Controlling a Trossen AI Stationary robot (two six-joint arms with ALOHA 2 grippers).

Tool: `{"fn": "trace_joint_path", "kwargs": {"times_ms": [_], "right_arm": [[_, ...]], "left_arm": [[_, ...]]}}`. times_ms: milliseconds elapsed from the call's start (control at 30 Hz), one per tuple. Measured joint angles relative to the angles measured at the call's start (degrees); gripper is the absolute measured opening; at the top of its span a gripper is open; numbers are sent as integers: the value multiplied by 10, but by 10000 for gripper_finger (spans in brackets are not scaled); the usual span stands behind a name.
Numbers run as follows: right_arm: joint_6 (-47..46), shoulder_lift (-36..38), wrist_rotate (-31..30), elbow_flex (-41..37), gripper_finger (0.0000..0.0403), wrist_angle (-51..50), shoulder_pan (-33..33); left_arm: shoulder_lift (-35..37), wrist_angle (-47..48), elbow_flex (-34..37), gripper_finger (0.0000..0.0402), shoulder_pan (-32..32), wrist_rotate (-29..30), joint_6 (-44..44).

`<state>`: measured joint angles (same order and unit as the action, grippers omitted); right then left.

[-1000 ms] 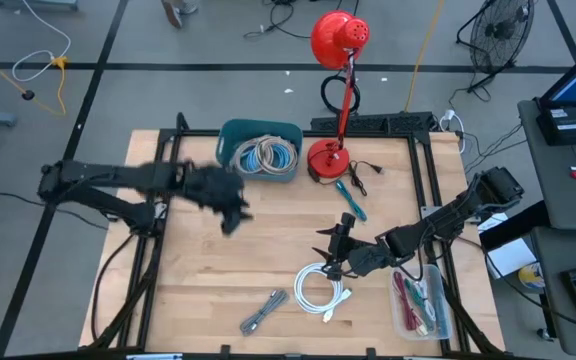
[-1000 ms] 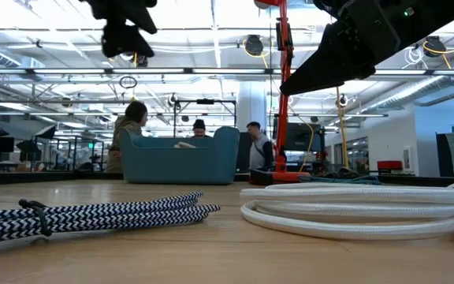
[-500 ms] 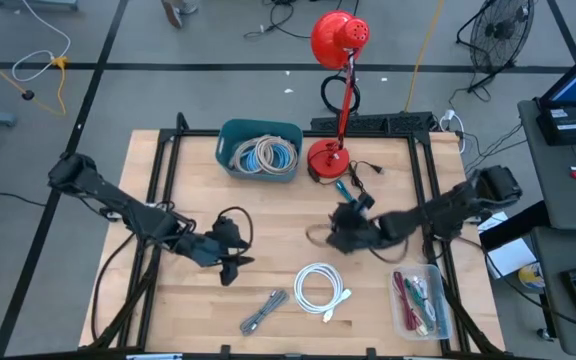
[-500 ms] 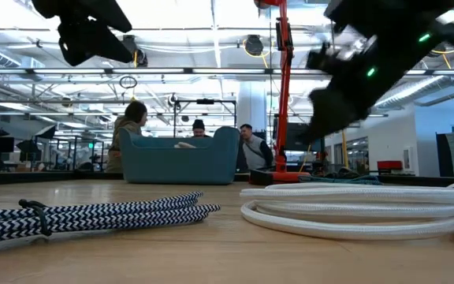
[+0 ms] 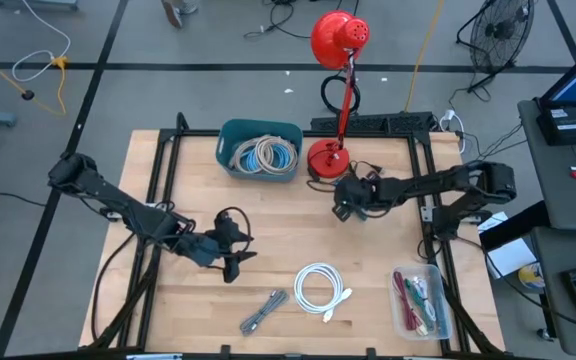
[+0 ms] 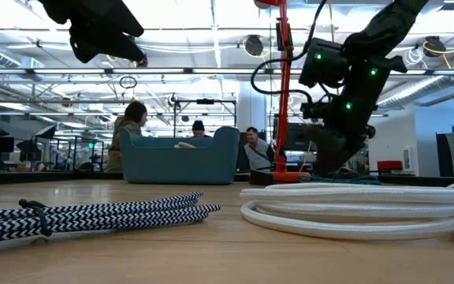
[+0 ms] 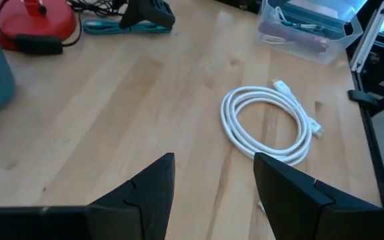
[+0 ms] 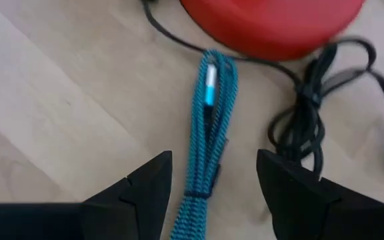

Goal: Pick & Place USB Port
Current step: Put the blue charger cable into the transparent bin

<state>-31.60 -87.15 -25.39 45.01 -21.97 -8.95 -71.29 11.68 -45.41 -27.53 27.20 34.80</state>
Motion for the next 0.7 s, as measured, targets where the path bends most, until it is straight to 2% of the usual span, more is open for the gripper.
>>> {"fn": "trace_joint_path", "kwargs": {"times_ms": [233, 367, 500, 633, 700], "right_arm": [[-25, 0, 15, -43, 209, 1, -20], [-46, 2, 27, -65, 190, 9, -28], [-46, 1, 53, -70, 127, 9, -27], [-30, 5, 71, -70, 32, 40, -10], [-17, 13, 76, -72, 19, 56, 1]], "left_arm": [[0, 0, 0, 207, -10, 29, -7], [0, 0, 0, 207, -15, 35, -7], [0, 0, 0, 207, -15, 44, -11], [0, 0, 0, 207, -15, 54, -15], [0, 0, 0, 207, -15, 59, -17]]}}
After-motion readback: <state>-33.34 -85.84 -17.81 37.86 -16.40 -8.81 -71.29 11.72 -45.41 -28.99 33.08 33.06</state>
